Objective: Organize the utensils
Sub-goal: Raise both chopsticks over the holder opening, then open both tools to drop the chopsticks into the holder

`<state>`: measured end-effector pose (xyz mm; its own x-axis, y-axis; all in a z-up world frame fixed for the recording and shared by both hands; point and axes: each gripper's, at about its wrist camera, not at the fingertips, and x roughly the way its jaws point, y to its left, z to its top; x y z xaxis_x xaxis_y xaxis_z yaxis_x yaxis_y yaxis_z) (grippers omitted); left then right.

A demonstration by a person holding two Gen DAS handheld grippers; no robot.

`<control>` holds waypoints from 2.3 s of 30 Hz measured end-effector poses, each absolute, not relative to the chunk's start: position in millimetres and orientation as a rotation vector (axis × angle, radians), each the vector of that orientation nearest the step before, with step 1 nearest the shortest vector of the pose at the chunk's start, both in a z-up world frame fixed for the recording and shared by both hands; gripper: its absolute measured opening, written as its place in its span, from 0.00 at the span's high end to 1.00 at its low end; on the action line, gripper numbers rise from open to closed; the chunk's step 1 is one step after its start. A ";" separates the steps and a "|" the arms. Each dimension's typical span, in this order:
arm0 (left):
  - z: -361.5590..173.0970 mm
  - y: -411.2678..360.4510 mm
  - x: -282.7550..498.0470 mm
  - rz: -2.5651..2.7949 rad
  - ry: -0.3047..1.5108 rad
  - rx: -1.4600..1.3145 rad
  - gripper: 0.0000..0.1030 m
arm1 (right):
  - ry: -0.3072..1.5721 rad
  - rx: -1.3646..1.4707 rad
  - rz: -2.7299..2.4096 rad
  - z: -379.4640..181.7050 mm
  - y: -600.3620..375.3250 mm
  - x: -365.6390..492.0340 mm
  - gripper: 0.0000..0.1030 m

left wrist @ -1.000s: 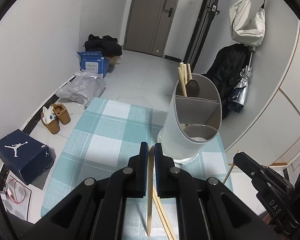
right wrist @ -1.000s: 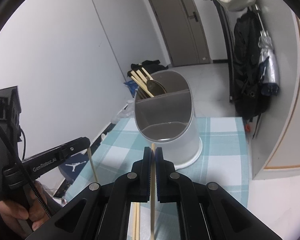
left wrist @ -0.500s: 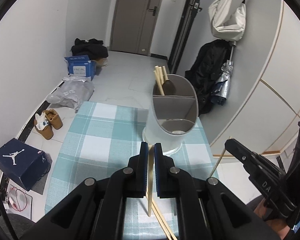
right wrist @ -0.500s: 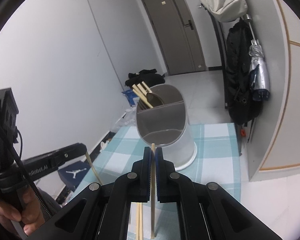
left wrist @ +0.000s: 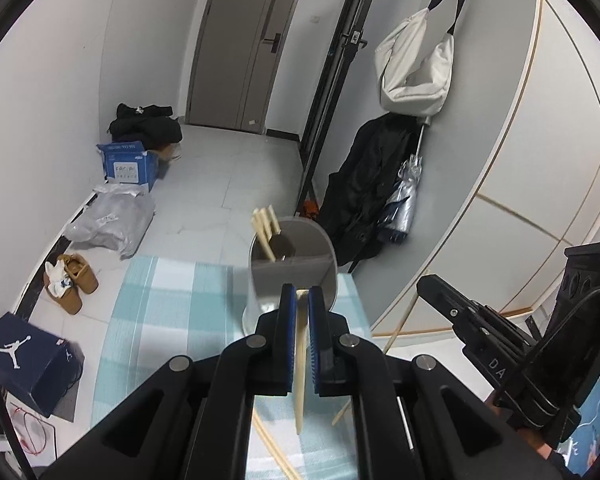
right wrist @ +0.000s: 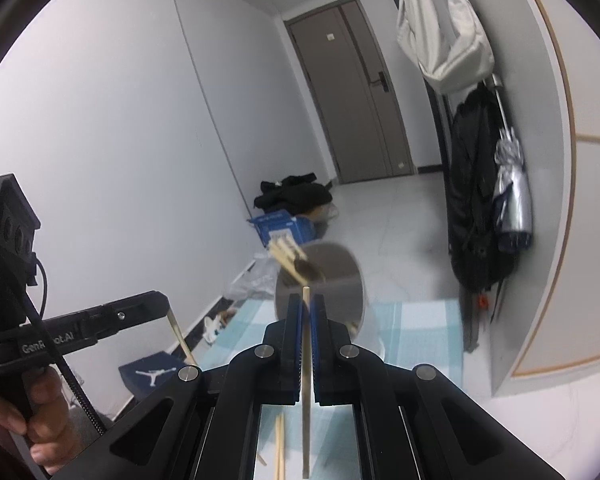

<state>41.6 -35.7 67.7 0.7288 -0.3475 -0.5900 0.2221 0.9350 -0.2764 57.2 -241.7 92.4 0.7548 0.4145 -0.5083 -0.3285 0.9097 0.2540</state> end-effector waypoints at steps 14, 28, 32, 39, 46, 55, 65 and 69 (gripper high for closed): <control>122.3 -28.1 106.8 -0.342 0.613 -0.329 0.97 | 0.499 0.100 0.423 156.2 -236.7 133.0 0.97; 105.3 -15.1 173.6 -0.279 0.576 -0.415 0.97 | 0.472 0.040 0.425 158.2 -218.7 223.5 0.97; 94.3 -16.2 183.4 -0.277 0.585 -0.393 0.97 | 0.472 0.043 0.441 148.3 -215.1 236.5 0.97; 82.4 -23.4 184.3 -0.318 0.604 -0.337 0.97 | 0.445 0.016 0.469 127.8 -207.9 237.6 0.97; 67.3 -21.5 185.1 -0.332 0.644 -0.346 0.97 | 0.426 -0.049 0.528 108.1 -197.0 226.9 0.97; 61.6 -27.9 179.6 -0.393 0.688 -0.315 0.97 | 0.454 -0.156 0.547 86.1 -187.0 202.7 0.97; 55.1 -21.0 164.1 -0.347 0.752 -0.254 0.70 | 0.563 -0.087 0.521 60.3 -199.4 192.1 0.91; 62.9 -6.7 147.7 -0.258 0.707 -0.263 0.37 | 0.579 -0.021 0.493 61.3 -212.0 179.6 0.78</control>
